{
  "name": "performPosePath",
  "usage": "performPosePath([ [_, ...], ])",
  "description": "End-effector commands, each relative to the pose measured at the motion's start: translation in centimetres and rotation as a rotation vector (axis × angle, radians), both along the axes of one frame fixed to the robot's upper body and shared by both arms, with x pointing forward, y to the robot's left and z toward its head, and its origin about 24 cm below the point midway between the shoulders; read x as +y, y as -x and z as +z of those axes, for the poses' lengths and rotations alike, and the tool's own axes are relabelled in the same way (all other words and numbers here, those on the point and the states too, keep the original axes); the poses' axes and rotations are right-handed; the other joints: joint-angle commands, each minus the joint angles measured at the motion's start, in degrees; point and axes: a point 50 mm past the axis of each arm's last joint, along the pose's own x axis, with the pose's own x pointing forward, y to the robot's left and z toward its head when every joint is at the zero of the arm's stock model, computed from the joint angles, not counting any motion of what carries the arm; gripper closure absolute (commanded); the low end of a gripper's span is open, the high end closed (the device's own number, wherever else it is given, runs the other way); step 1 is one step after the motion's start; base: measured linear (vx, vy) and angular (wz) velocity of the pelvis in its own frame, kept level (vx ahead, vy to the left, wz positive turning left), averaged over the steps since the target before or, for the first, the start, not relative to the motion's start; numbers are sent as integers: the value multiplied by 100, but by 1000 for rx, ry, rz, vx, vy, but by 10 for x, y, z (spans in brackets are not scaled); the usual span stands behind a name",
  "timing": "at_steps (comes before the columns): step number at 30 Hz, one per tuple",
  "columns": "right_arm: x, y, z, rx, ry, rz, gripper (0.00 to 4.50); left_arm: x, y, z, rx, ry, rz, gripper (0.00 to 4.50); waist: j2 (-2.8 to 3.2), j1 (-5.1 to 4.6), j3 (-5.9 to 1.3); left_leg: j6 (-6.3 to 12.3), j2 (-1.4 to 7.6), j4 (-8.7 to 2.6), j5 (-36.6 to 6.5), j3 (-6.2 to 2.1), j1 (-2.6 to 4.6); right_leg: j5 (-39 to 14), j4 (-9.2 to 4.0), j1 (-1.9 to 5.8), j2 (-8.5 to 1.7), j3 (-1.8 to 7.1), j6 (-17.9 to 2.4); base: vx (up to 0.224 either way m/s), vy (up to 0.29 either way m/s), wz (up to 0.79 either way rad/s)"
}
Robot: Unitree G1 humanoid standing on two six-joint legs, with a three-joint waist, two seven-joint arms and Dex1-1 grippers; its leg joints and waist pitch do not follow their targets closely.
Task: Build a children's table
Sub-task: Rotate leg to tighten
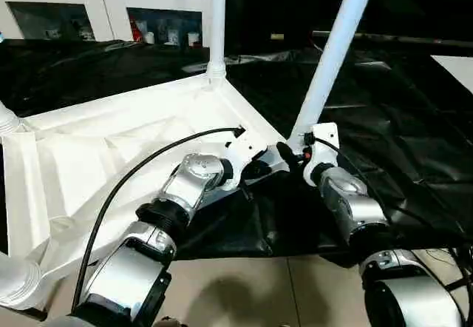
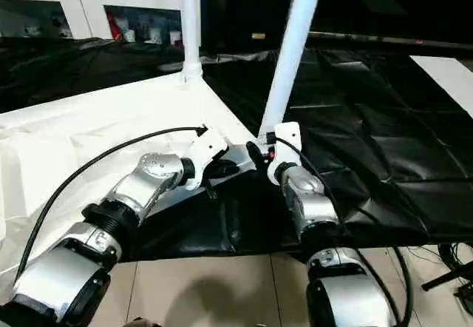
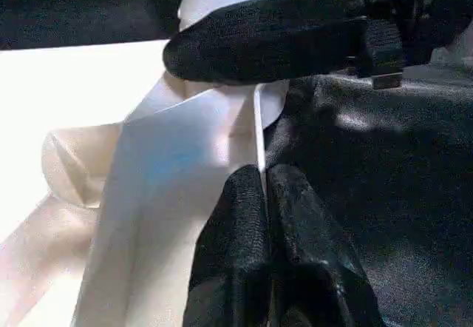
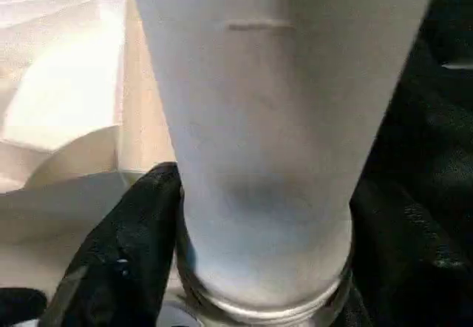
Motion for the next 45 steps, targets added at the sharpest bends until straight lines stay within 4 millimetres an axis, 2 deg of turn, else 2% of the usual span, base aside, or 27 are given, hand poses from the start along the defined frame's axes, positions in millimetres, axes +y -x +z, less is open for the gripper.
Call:
performPosePath([
  [1, 6, 3, -4, 8, 12, 66, 94, -4, 1, 4, -17, 42, -36, 450, -64, 15, -376, 310, 140, -356, -922, -65, 45, -697, -453, 283, -299, 243, -1212, 0, 0, 0],
  [5, -4, 6, 2, -29, 26, 170, 84, 4, 4, 4, -2, 57, -85, 450, -55, 18, -370, 392, 135, -345, -920, -55, 46, -687, -458, 280, -302, 242, -1269, 0, 0, 0],
  [6, -10, 10, 5, -44, 20, 249, 84, 9, 6, 5, -1, 66, -129, 450, -70, 31, -365, 461, 145, -346, -931, -61, 36, -668, -463, 302, -298, 239, -1259, 0, 0, 0],
  [7, -11, 10, 6, -45, 21, 254, 84, 9, 6, 5, 0, 65, -131, 450, -69, 30, -368, 482, 143, -338, -912, -56, 33, -628, -455, 297, -298, 244, -1259, 0, 0, 0],
  [8, -17, 13, 9, -57, 37, 317, 84, 16, 8, 4, 20, 53, -158, 450, -25, 29, -368, 478, 149, -343, -898, -62, 39, -589, -447, 292, -303, 246, -1278, 0, 0, 0],
  [10, -23, 18, 10, -53, 54, 396, 84, 23, 11, 3, 30, 47, -208, 450, -38, 22, -371, 511, 155, -343, -921, -67, 40, -536, -443, 298, -292, 236, -1339, 0, 0, 0],
  [13, -31, 28, 12, -42, 87, 534, 84, 37, 18, 4, 66, 47, -290, 450, -26, 18, -362, 517, 166, -346, -986, -57, 56, -549, -444, 286, -293, 244, -1409, 0, 0, 0],
  [20, -33, 34, 13, -31, 116, 617, 84, 55, 22, 5, 86, 11, -329, 450, -6, 10, -356, 351, 185, -369, -1111, -66, 69, -704, -439, 261, -293, 245, -1439, 0, 0, 0],
  [22, -31, 37, 11, -9, 118, 660, 84, 60, 22, 5, 92, 6, -323, 450, -37, 11, -357, 353, 174, -363, -1086, -59, 64, -692, -438, 266, -290, 247, -1430, 0, 0, 0],
  [23, -31, 37, 10, -4, 120, 667, 109, 61, 22, 5, 92, 5, -319, 450, -31, 17, -356, 351, 173, -363, -1063, -62, 64, -693, -436, 271, -295, 247, -1424, 0, 0, 0],
  [25, -30, 37, 10, 1, 112, 672, 109, 62, 23, 6, 94, 9, -319, 450, -27, 15, -358, 351, 175, -362, -1023, -62, 59, -679, -431, 272, -299, 249, -1413, 0, 0, 0],
  [26, -30, 37, 10, 2, 107, 672, 109, 62, 23, 6, 95, 11, -319, 450, -49, 12, -359, 358, 172, -358, -1008, -58, 56, -675, -432, 272, -296, 248, -1407, 0, 0, 0],
  [28, -29, 38, 11, 4, 94, 681, 138, 63, 23, 6, 96, 13, -322, 450, -38, 16, -362, 375, 172, -353, -960, -59, 60, -618, -422, 271, -300, 250, -1416, 0, 0, 0],
  [32, -28, 38, 11, 5, 82, 688, 155, 62, 23, 6, 98, 15, -324, 450, -27, 13, -364, 393, 173, -351, -924, -57, 64, -546, -413, 269, -291, 246, -1438, 0, 0, 0],
  [36, -29, 39, 10, 6, 67, 673, 171, 61, 23, 6, 98, 18, -324, 450, -28, 16, -370, 383, 168, -346, -899, -57, 62, -507, -407, 279, -293, 248, -1442, 0, 0, 0],
  [39, -31, 35, 5, 8, 59, 567, 174, 56, 22, 5, 90, 33, -294, 450, -17, 9, -367, 362, 170, -349, -905, -57, 61, -499, -411, 271, -294, 251, -1456, 0, 0, 0],
  [41, -32, 30, -2, 27, 64, 440, 174, 49, 18, 3, 77, 30, -243, 450, -12, -5, -358, 298, 170, -361, -997, -58, 74, -645, -429, 253, -296, 252, -1439, 0, 0, 0],
  [43, -32, 23, -11, 56, 45, 237, 175, 36, 11, 0, 49, 22, -149, 450, -13, -30, -357, 134, 165, -375, -1112, -72, 79, -913, -448, 254, -297, 248, -1356, 0, 0, 0],
  [45, -28, 19, -14, 66, 13, 114, 175, 22, 6, 0, 23, 19, -86, 450, -3, -40, -362, 65, 161, -375, -1178, -77, 89, -1013, -459, 251, -302, 252, -1309, 0, 0, 0],
])
